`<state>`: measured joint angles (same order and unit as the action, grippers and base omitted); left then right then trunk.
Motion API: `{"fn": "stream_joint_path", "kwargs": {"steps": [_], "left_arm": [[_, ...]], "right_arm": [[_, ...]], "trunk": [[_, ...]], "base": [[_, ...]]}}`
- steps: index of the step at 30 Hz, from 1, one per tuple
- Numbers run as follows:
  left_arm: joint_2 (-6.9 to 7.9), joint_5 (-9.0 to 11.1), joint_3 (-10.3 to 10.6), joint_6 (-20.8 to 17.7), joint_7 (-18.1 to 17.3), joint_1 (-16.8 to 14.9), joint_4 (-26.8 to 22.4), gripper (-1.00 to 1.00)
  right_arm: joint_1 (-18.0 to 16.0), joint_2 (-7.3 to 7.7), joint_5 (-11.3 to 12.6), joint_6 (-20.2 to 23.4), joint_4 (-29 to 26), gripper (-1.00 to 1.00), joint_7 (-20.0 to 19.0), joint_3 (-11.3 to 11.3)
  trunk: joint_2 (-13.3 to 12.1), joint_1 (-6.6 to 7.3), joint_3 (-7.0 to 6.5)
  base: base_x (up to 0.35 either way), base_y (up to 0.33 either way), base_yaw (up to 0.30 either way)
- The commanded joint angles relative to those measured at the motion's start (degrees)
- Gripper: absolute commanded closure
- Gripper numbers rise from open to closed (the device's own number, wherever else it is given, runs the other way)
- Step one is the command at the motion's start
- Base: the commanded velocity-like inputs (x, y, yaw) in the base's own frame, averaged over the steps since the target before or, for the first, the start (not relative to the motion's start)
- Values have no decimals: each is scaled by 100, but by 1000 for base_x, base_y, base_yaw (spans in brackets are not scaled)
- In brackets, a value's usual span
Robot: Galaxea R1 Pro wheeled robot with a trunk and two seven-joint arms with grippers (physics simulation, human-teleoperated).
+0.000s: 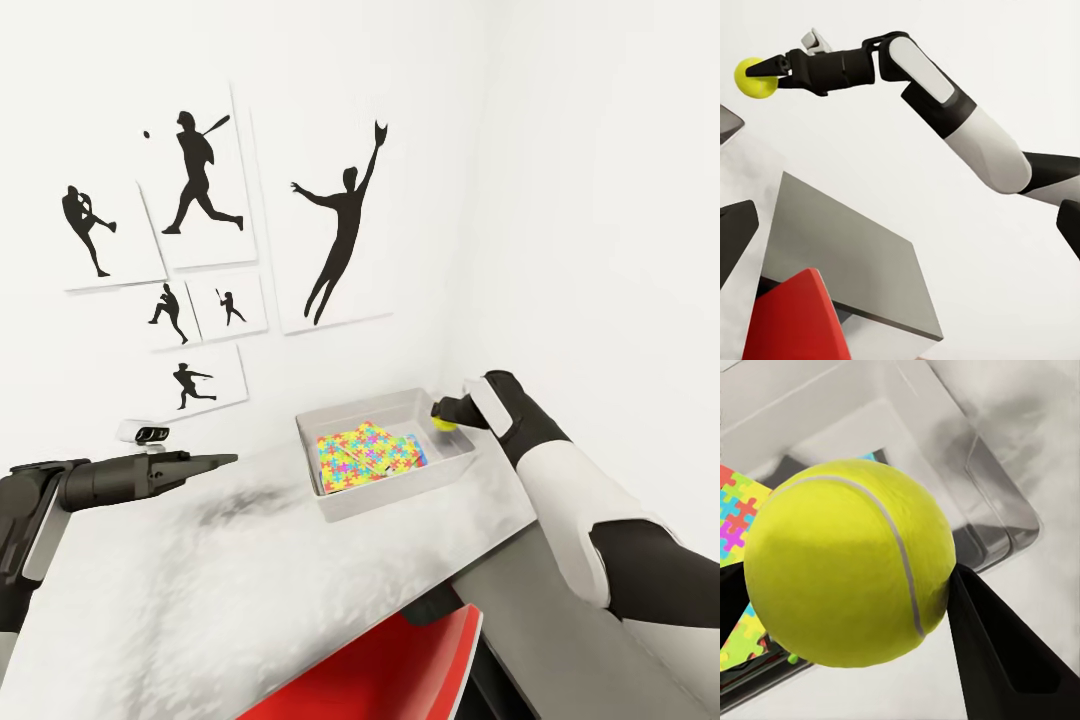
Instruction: Put all the toys in the child's room - the three board games (two on the bed and one on the table), the two jigsaw puzzles on the table, and the tennis ball on the table - inside the toy box on the table in the child's room.
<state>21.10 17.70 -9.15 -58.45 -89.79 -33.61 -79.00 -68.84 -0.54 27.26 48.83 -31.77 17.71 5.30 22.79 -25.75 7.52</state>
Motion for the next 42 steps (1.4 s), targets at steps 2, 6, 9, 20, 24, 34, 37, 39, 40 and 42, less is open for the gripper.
{"fn": "stream_joint_path", "kwargs": {"steps": [2,6,9,20,24,34,37,39,40,42], "left_arm": [[2,-3,1,-61,-21,-5,-1,-100],[1,-3,1,-61,-21,-5,-1,-100],[2,-3,1,-61,-21,-5,-1,-100],[8,-3,1,-61,-21,-5,-1,-100],[8,-3,1,-60,-21,-5,-1,-100],[154,50,-145,-66,-21,7,-95,-100],[222,113,-213,-68,-21,30,-100,-100],[242,172,-233,-69,-21,58,-112,-100],[249,215,-241,-69,-21,70,-116,-100],[257,273,-249,-69,-21,86,-120,-100]], "right_arm": [[-6,3,85,9,-12,100,71,30],[-6,1,105,27,-49,100,74,32],[-6,2,110,40,-61,100,75,33],[-6,8,110,40,-73,100,69,33],[-6,9,100,45,-71,100,71,33],[-6,12,97,63,-178,100,64,22],[-6,11,102,71,-215,100,65,18],[-8,10,103,72,-224,100,66,16],[-9,10,104,73,-227,100,66,16],[-12,10,96,78,-231,100,69,16]], "trunk": [[13,-4,13],[13,-4,13],[13,-4,13],[13,-4,13],[13,-4,13],[13,-4,13],[13,-4,13],[13,-4,13],[13,-4,13],[13,-4,13]], "base": [[0,0,0],[0,0,0],[0,0,0],[0,0,0],[0,0,0],[0,0,0],[0,0,0],[0,0,0],[0,0,0],[0,0,0]]}}
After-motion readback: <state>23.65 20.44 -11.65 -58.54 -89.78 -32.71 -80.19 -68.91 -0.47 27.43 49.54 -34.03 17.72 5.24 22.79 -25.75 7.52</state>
